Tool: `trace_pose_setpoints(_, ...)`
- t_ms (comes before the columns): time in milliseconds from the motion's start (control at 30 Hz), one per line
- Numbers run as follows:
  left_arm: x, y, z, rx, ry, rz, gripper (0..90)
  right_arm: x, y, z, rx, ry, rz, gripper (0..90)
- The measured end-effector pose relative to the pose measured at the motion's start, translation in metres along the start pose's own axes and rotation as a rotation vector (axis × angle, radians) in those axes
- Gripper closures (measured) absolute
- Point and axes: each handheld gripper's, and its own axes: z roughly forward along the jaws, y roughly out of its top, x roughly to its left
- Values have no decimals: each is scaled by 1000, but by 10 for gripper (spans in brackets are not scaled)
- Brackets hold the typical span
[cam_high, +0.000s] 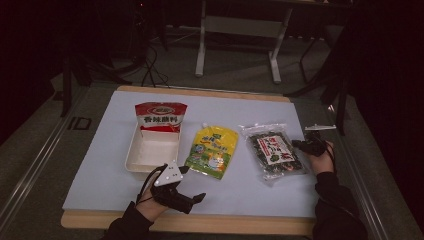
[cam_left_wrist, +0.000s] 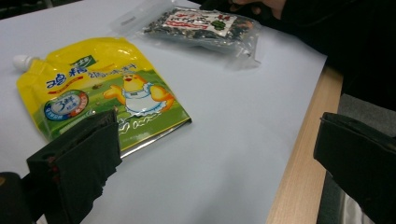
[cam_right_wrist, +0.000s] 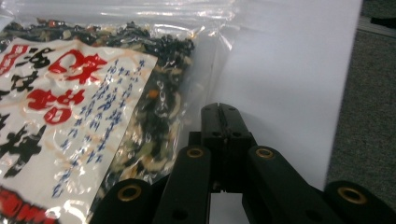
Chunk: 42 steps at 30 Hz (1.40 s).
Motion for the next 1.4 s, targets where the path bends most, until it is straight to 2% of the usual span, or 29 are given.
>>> trace_pose_setpoints(133, -2, -1, 1, 1, 12, 0, 21, 13, -6, -4, 6, 22, -4, 900)
trace_pose_setpoints(200, -2, -1, 1, 1, 7, -1, 20, 15, -7, -5, 10, 26, -4, 900)
trace_pose_setpoints(233, -3, -2, 1, 3, 6, -3, 21, 22, -11, -8, 10, 39, -3, 900)
trace_pose_setpoints(333, -3, -2, 2, 5, 8, -6, 20, 28, -14, -10, 15, 45, -9, 900)
trace_pose_setpoints(433, -4, -1, 3, 1, 12, -8, 21, 40, -20, -16, 26, 61, -30, 900)
trace_pose_setpoints(467, -4, -1, 3, -3, 15, -9, 21, 40, -20, -16, 26, 61, -30, 900)
trace_pose_setpoints(667, -6, 1, 6, -2, 17, -17, 21, 62, -35, -28, 42, 97, -31, 900)
trace_pose_setpoints(800, -5, 3, 7, 8, 6, -20, 20, 67, -41, -34, 44, 100, -25, 900)
trace_pose_setpoints(933, -3, 7, 11, -10, 12, -10, 21, 74, -49, -41, 42, 108, -24, 900)
trace_pose_setpoints(1067, -2, 8, 16, -19, 14, -22, 24, 81, -54, -49, 40, 126, -29, 900)
trace_pose_setpoints(1133, -1, 8, 21, -1, -10, -44, 35, 84, -55, -51, 41, 127, -34, 900)
trace_pose_setpoints(1167, -1, 8, 21, -1, -10, -44, 37, 85, -55, -51, 41, 130, -36, 900)
trace_pose_setpoints(1267, -3, 8, 27, 45, -22, -50, 38, 89, -57, -52, 43, 134, -40, 900)
trace_pose_setpoints(1300, -4, 8, 31, 70, -42, -69, 38, 90, -57, -52, 43, 138, -40, 900)
trace_pose_setpoints(1367, -4, 8, 34, 80, -49, -75, 39, 90, -58, -53, 42, 141, -38, 900)
trace_pose_setpoints(1400, -4, 7, 37, 92, -62, -92, 40, 92, -58, -54, 39, 148, -38, 900)
